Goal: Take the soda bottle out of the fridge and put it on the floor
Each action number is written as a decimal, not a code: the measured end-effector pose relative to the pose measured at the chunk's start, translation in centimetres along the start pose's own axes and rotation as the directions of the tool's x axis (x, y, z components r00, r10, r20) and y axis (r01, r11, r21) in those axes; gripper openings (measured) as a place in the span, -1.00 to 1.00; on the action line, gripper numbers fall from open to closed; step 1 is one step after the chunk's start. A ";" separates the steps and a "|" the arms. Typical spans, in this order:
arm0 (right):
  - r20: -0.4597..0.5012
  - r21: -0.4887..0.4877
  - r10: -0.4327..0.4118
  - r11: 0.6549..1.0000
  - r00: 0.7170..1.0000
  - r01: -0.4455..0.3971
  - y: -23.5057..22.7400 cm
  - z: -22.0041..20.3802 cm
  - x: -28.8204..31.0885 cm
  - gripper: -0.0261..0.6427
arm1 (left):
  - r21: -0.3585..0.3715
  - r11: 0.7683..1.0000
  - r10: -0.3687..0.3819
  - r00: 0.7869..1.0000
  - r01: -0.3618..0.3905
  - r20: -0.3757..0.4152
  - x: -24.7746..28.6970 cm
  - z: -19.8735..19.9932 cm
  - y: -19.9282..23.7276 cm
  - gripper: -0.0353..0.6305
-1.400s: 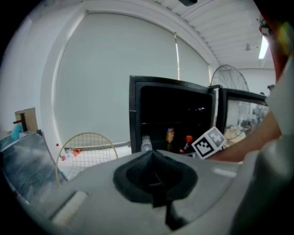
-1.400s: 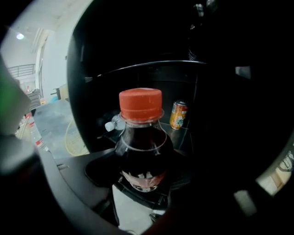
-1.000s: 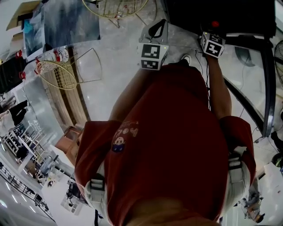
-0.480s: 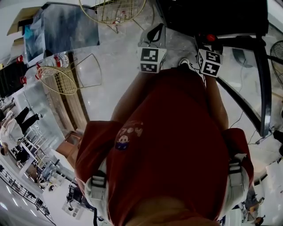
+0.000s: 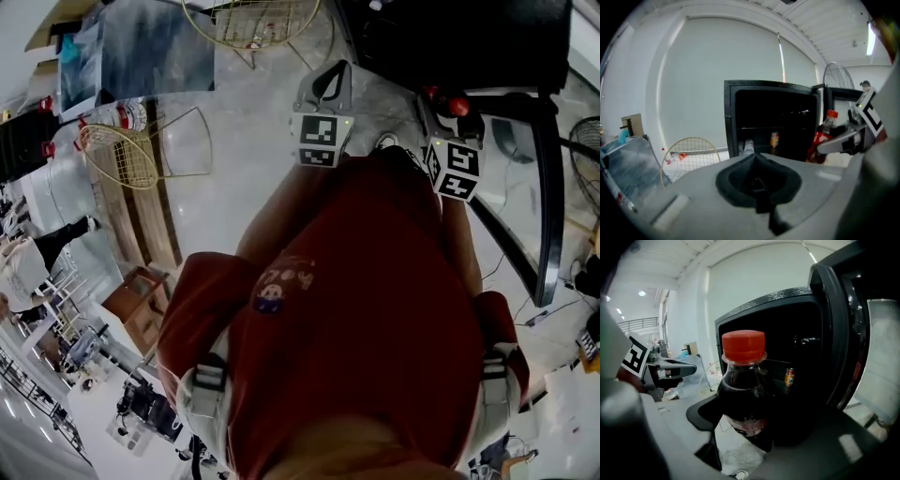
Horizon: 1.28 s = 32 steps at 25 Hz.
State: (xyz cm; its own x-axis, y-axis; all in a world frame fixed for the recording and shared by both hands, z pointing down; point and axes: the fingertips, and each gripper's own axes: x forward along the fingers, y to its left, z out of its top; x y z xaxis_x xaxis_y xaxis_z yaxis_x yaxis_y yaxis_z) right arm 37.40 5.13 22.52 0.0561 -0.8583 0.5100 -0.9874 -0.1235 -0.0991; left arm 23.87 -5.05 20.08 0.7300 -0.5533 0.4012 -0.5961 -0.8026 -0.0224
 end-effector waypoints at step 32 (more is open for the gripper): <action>-0.038 -0.181 0.394 0.901 0.918 -0.394 19.5 -0.3 0.6 -0.01 | -0.130 0.924 0.365 0.931 -0.359 0.026 -17.7 -4.9 9.3 -0.90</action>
State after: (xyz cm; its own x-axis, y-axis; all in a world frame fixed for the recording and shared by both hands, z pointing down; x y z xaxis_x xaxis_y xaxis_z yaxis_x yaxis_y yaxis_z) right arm 18.16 2.39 21.15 -0.3433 -0.8176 0.4621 -0.9385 0.3176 -0.1354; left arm 3.76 -1.62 17.27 0.4704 -0.8139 0.3410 -0.8565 -0.5142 -0.0459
